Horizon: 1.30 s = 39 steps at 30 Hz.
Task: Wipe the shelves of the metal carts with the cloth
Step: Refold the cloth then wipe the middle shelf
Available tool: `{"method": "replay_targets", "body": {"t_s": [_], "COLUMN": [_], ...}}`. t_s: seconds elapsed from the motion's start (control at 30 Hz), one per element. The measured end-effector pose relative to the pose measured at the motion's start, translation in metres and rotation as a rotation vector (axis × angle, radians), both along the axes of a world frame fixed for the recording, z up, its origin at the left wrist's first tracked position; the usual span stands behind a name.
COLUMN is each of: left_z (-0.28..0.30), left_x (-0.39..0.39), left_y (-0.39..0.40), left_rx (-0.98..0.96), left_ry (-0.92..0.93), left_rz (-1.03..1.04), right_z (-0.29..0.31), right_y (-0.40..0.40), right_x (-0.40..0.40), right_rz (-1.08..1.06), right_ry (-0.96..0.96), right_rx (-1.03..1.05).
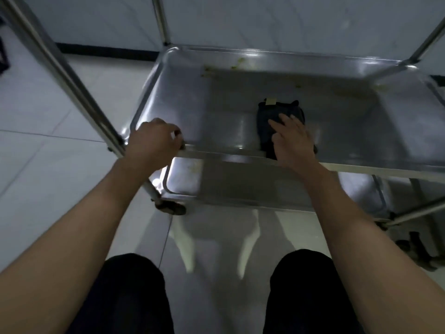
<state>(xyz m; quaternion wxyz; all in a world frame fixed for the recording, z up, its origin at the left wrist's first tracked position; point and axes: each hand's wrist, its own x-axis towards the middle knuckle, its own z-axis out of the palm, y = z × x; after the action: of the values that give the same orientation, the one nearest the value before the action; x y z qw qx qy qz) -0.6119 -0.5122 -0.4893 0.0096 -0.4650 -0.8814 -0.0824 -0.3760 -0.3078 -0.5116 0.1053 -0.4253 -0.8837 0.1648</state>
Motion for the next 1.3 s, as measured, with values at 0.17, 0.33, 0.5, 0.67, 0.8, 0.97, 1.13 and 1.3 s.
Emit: {"method": "replay_targets", "body": {"t_s": [0.17, 0.33, 0.5, 0.67, 0.8, 0.97, 1.13, 1.3], "left_z": [-0.007, -0.019, -0.028, -0.031, -0.032, -0.027, -0.025, -0.018], "left_x": [-0.003, -0.011, -0.013, -0.015, -0.015, -0.011, -0.004, 0.008], "left_y": [-0.007, -0.025, -0.045, -0.048, -0.047, -0.045, -0.038, -0.023], "left_rx": [0.054, 0.12, 0.127, 0.102, 0.098, 0.11, 0.081, 0.0], "left_ry": [0.049, 0.07, 0.169, 0.154, 0.17, 0.159, 0.138, 0.168], "left_rz": [-0.028, -0.031, 0.059, 0.023, 0.047, 0.077, 0.088, 0.095], "right_z": [0.0, 0.0, -0.005, -0.004, 0.004, 0.003, -0.003, -0.008], "right_y": [-0.032, -0.05, -0.05, -0.061, -0.073, -0.074, -0.056, -0.032], "right_x": [-0.079, -0.139, -0.18, -0.223, -0.259, -0.26, -0.232, -0.185], "right_rz": [0.164, 0.282, 0.343, 0.416, 0.511, 0.536, 0.477, 0.358], "right_ry": [-0.015, 0.074, 0.05, 0.053, -0.038, -0.001, 0.091, 0.07], "right_rx": [-0.02, -0.023, 0.038, 0.035, -0.035, -0.055, -0.047, 0.004]}}
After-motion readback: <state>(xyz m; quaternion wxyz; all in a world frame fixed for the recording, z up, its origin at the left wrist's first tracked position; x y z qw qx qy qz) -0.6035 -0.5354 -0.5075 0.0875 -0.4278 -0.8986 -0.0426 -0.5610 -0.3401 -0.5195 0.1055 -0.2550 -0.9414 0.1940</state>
